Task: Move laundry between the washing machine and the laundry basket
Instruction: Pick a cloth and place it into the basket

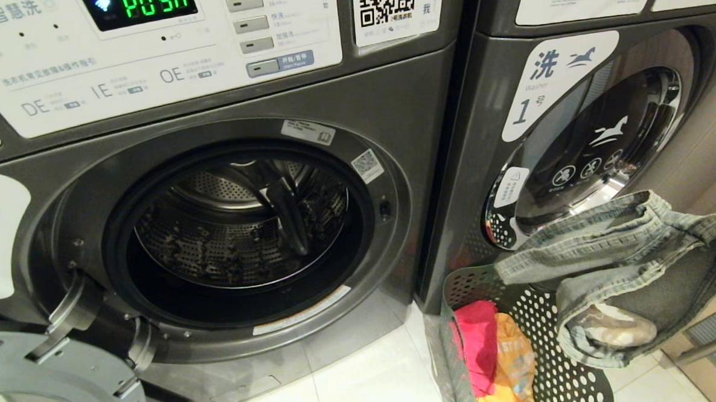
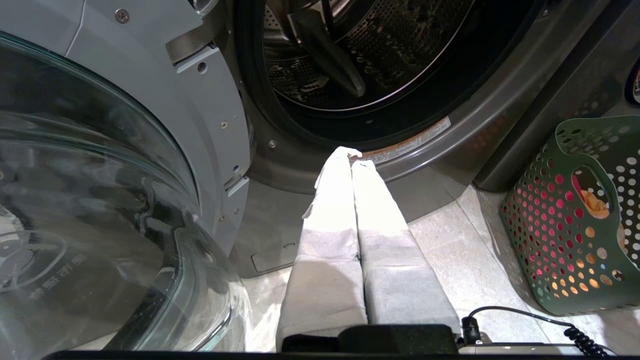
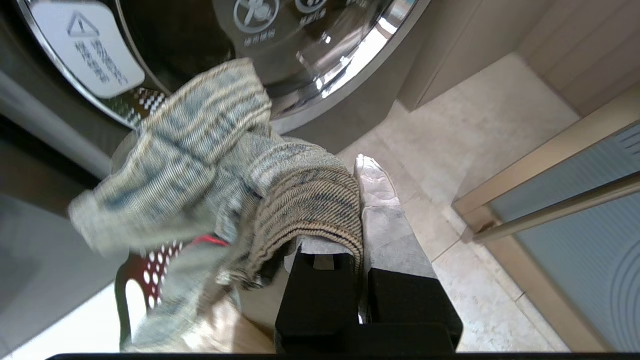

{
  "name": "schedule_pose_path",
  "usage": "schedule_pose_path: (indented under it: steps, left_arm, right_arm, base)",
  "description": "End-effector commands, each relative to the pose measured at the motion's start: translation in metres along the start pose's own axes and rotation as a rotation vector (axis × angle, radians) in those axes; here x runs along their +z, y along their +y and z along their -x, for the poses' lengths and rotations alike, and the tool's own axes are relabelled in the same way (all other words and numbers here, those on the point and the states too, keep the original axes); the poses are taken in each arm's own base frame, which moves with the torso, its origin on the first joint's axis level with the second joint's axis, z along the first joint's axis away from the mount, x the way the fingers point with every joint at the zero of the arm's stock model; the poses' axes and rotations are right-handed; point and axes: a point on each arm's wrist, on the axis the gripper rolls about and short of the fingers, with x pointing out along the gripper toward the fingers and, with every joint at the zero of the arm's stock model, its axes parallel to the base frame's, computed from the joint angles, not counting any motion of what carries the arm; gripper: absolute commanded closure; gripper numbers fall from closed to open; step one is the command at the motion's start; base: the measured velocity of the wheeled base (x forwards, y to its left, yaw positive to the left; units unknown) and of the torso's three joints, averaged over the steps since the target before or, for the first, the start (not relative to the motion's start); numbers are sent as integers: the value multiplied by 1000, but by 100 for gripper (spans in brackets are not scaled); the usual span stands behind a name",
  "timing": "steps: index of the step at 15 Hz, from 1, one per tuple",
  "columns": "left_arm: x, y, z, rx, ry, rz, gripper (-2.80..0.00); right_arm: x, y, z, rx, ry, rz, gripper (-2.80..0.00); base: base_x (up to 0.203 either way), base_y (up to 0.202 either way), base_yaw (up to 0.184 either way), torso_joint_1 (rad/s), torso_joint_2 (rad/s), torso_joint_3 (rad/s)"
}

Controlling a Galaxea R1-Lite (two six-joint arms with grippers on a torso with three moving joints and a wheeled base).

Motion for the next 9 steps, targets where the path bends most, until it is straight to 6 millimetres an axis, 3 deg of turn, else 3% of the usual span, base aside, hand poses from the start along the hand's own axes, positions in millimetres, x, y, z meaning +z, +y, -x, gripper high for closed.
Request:
schedule_pose_path:
  steps: [1, 7, 9]
  left_arm:
    - [-3, 0, -1, 1, 10, 1, 0]
    - [-3, 0, -1, 0, 10, 1, 0]
    - [-3, 0, -1, 1, 10, 1, 0]
  right_arm:
    - [-10, 4, -19, 15, 70, 10, 0]
    - [-72, 15, -74, 108, 353, -21, 0]
    - [-80, 19, -86, 163, 378, -36, 0]
  base:
    - [0, 0, 0, 0, 0, 0]
    - [0, 0, 0, 0, 0, 0]
    - [0, 0, 0, 0, 0, 0]
